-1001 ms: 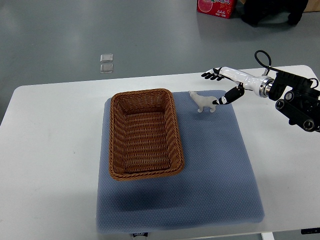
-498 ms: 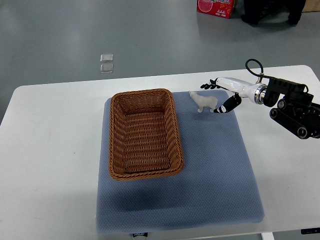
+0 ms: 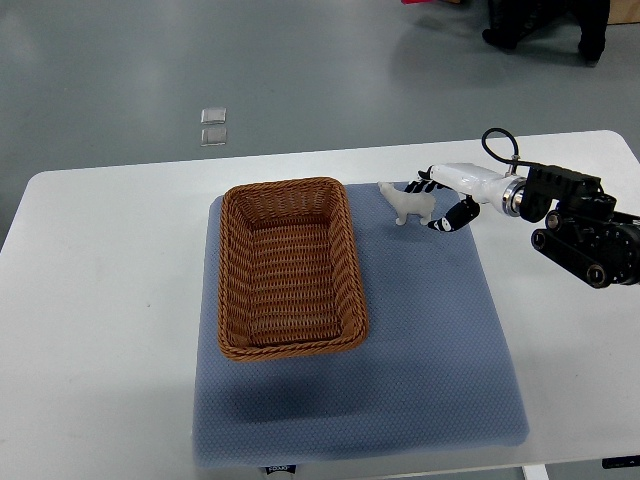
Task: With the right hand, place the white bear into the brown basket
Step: 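Reach the right hand toward the white bear figurine, then close the right hand fingers around the white bear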
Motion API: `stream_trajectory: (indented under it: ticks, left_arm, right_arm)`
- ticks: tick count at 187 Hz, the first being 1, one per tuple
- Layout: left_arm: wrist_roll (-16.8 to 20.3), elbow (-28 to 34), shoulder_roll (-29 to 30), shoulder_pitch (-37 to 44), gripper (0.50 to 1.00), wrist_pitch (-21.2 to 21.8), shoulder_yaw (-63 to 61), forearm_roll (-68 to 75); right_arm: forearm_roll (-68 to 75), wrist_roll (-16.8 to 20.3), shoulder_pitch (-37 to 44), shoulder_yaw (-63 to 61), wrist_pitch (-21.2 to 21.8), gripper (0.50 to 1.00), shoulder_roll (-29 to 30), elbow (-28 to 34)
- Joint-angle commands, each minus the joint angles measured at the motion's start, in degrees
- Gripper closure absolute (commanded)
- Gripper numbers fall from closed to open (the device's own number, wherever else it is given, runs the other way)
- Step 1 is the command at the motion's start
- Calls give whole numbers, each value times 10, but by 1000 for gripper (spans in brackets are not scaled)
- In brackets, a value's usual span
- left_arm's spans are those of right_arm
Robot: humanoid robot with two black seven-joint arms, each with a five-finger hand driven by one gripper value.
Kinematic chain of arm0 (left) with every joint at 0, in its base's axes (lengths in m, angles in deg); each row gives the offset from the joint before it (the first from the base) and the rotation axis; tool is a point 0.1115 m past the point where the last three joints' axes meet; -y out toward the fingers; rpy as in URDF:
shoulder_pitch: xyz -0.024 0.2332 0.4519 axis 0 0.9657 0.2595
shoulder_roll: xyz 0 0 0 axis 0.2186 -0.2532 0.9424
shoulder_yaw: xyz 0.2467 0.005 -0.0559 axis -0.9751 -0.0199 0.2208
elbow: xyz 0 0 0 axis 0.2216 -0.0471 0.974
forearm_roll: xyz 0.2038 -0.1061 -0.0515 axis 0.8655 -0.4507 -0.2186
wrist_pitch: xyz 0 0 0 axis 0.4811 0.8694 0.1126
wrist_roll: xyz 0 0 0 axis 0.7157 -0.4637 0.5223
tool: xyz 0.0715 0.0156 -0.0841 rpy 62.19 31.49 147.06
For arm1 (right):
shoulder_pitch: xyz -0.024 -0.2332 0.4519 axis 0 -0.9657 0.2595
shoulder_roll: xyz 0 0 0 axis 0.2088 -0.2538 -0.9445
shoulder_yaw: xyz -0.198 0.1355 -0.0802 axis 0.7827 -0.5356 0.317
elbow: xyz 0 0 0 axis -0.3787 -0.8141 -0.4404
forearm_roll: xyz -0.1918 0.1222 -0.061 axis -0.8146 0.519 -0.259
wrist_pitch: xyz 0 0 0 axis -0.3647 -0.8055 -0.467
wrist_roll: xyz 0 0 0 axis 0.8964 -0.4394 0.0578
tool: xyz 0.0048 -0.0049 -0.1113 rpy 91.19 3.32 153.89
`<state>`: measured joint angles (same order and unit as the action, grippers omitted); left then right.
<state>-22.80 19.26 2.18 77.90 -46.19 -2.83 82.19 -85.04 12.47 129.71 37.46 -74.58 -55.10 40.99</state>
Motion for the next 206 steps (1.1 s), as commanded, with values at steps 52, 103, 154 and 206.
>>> stream_trajectory:
  ticks: [52, 103, 154, 206]
  left_arm:
    - [-1, 0, 0, 0, 500, 0, 0, 0]
    - [0, 0, 0, 0, 500, 0, 0, 0]
    - [-1, 0, 0, 0, 500, 0, 0, 0]
    - [0, 0, 0, 0, 500, 0, 0, 0]
  right_arm:
    - [0, 0, 11, 1, 11, 760, 0, 14]
    - [-5, 5, 16, 19, 15, 767, 1, 15]
    - [-5, 16, 15, 24, 8, 891, 4, 15]
    - [-5, 27, 17, 30, -25, 1000, 4, 15]
